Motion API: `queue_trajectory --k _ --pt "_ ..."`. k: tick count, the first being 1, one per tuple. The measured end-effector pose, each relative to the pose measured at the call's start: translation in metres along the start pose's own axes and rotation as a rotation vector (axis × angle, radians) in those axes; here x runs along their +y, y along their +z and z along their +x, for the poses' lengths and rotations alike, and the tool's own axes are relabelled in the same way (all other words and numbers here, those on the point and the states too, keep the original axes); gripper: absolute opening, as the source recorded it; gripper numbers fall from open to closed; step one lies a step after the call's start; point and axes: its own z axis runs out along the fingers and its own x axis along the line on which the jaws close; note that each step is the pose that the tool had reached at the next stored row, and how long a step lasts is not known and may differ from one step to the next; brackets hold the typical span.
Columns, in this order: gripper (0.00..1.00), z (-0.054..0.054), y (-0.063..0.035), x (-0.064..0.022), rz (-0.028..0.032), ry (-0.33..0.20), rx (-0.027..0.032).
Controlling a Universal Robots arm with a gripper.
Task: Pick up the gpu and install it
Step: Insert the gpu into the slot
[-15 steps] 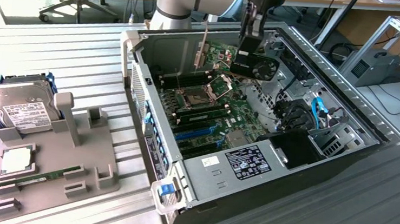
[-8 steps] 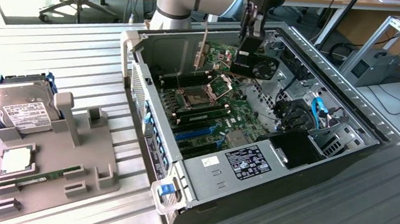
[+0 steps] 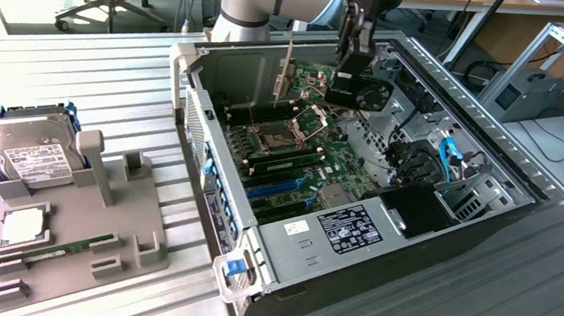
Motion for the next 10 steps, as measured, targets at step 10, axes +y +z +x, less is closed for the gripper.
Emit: queue_trajectory --k 10 --pt "0.27 0.0 0.0004 0.0 0.0002 -0.049 -0.0028"
